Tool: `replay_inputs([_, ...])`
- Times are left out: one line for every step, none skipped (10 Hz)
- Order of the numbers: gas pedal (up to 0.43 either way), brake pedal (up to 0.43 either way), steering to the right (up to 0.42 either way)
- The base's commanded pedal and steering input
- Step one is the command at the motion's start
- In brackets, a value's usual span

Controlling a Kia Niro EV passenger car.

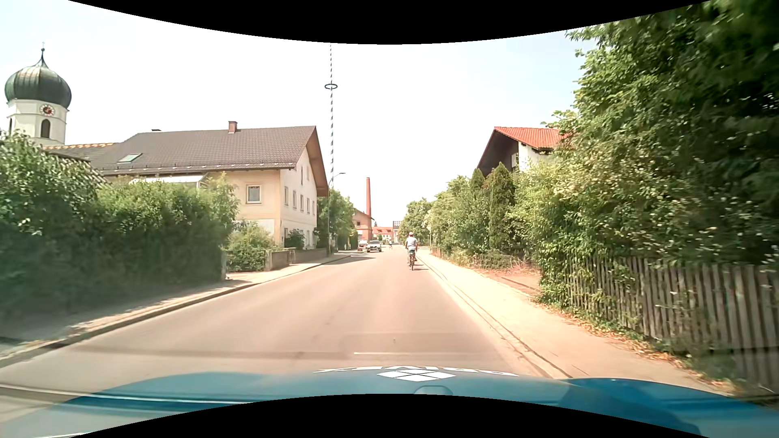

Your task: Follow the waypoints while adhering to traffic rules and regulations

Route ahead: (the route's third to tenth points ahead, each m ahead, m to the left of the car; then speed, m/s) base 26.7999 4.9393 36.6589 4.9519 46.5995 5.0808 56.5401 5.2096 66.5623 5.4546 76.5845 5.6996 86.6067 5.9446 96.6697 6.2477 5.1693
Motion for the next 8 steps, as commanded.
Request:
replay_inputs([0.098,0.0,-0.001])
replay_inputs([0.098,0.0,-0.001])
replay_inputs([0.098,0.0,-0.001])
replay_inputs([0.098,0.0,-0.001])
replay_inputs([0.098,0.0,-0.001])
replay_inputs([0.098,0.0,-0.001])
replay_inputs([0.098,0.0,-0.001])
replay_inputs([0.098,0.0,-0.002])
